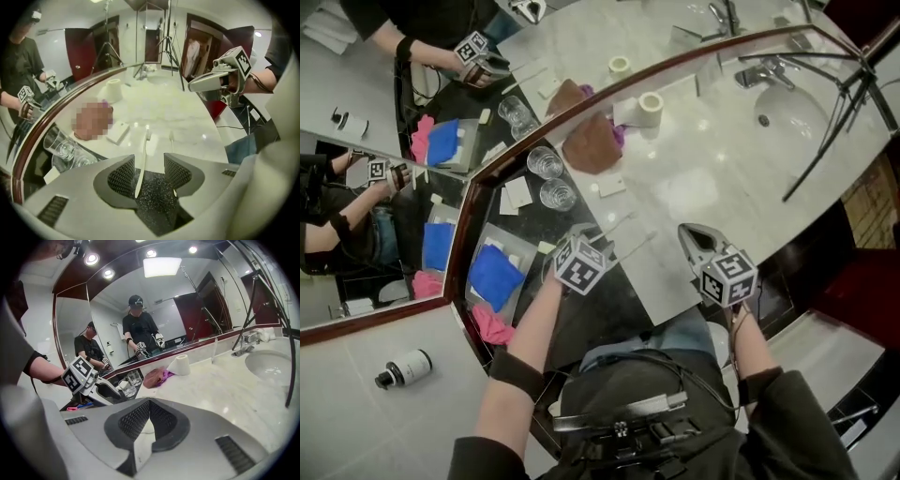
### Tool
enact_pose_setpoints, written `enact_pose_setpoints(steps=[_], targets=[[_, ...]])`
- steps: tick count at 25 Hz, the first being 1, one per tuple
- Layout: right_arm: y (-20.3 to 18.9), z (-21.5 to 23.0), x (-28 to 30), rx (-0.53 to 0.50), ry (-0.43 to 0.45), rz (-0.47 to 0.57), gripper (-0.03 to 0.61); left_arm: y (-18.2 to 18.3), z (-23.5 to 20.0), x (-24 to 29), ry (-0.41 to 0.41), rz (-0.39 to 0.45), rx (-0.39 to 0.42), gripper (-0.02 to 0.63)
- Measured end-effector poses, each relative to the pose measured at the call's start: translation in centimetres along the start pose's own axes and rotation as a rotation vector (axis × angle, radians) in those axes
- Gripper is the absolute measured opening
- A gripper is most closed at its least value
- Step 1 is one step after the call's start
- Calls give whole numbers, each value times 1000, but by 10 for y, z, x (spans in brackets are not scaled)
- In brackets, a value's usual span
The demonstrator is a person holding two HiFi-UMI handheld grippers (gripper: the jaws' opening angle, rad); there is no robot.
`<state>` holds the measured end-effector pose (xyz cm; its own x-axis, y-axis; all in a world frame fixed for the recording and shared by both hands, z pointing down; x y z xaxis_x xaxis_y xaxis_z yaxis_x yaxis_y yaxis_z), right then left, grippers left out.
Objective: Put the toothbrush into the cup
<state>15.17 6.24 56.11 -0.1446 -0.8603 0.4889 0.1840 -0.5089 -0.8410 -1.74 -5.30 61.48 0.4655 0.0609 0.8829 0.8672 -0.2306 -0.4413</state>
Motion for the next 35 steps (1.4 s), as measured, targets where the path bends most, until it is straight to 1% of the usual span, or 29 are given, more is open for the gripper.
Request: enact_pose_setpoints(steps=[5, 15, 17, 22, 26, 30, 35], targets=[[-16, 16, -9, 41, -36, 5, 20, 10, -4, 38, -7, -102, 78, 199], [-37, 37, -14, 108, -68, 30, 20, 20, -7, 88, -30, -247, 157, 198], [-39, 39, -16, 119, -71, 36, 20, 21, -7, 93, -36, -270, 165, 186], [-45, 45, -24, 143, -81, 34, 20, 20, -7, 103, -42, -315, 182, 147], [-54, 54, -32, 147, -109, 26, 20, 22, -5, 105, -57, -343, 190, 142], [-55, 55, -33, 147, -111, 27, 20, 22, -4, 105, -68, -361, 201, 122], [-52, 55, -31, 140, -104, 27, 20, 24, -3, 105, -64, -359, 196, 65]])
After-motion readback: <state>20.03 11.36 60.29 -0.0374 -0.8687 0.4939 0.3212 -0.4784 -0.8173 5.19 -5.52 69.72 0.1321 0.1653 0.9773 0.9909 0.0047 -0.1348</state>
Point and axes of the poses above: the fingertips, and each gripper's own axes: x forward along the fingers, z to its right, y out of its top, the point moved 4 cm from there along -x, backward along the fingers, and after that the axes turned 9 degrees about -x, right-handed, at the moved point
